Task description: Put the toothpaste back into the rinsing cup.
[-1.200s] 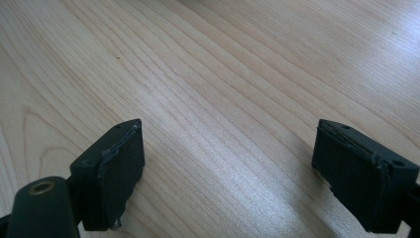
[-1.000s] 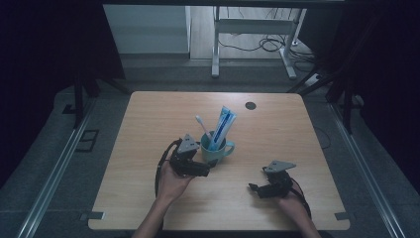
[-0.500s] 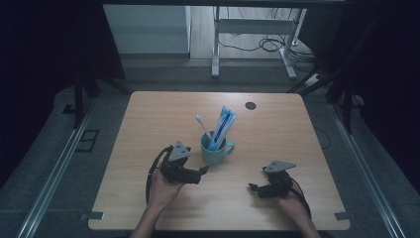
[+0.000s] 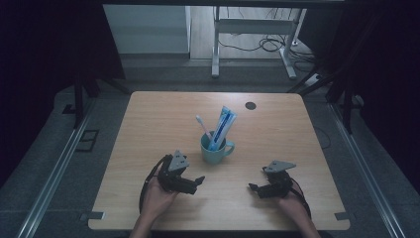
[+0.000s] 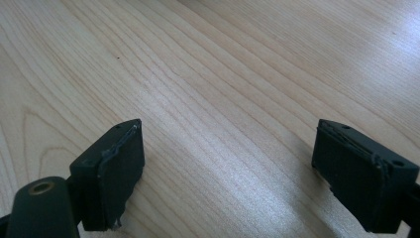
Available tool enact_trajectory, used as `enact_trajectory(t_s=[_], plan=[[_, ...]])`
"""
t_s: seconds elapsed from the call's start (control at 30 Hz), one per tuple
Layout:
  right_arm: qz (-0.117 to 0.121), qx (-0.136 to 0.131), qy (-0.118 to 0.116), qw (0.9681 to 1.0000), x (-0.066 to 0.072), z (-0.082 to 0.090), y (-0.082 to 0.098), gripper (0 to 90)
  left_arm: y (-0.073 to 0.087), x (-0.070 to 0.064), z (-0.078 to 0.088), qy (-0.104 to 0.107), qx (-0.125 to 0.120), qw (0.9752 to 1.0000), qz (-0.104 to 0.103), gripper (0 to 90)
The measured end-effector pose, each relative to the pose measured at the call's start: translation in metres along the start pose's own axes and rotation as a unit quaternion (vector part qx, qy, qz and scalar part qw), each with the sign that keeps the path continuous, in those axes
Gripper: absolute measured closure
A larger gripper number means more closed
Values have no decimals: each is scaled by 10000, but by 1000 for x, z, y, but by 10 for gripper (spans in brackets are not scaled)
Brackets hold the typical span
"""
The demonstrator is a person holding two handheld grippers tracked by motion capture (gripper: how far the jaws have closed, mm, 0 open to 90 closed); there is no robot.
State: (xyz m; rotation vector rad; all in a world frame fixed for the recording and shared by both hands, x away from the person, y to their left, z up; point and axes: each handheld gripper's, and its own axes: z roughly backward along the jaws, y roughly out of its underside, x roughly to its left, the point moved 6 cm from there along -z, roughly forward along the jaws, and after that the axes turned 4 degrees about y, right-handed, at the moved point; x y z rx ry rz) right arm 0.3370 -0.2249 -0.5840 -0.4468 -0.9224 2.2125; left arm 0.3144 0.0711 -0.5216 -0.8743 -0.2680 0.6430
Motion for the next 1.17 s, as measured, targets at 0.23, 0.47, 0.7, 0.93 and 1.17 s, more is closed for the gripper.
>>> enact_trajectory(t_s=[0.23, 0.47, 0.7, 0.93, 1.17], plan=[[0, 1, 0, 10000, 0, 0, 0, 129, 21, 1, 0, -2, 177, 9998, 127, 65], [-2, 0, 2, 10000, 0, 0, 0, 129, 38, 0, 0, -43, 218, 9995, 244, 65], [-12, -2, 18, 10000, 0, 0, 0, 129, 59, 0, -7, -139, 425, 9987, 258, 58], [-14, -2, 22, 10000, 0, 0, 0, 130, 74, 4, -14, -163, 741, 9964, 391, 39], [-20, -5, 19, 10000, 0, 0, 0, 130, 75, 4, -14, -163, 775, 9959, 439, 31]])
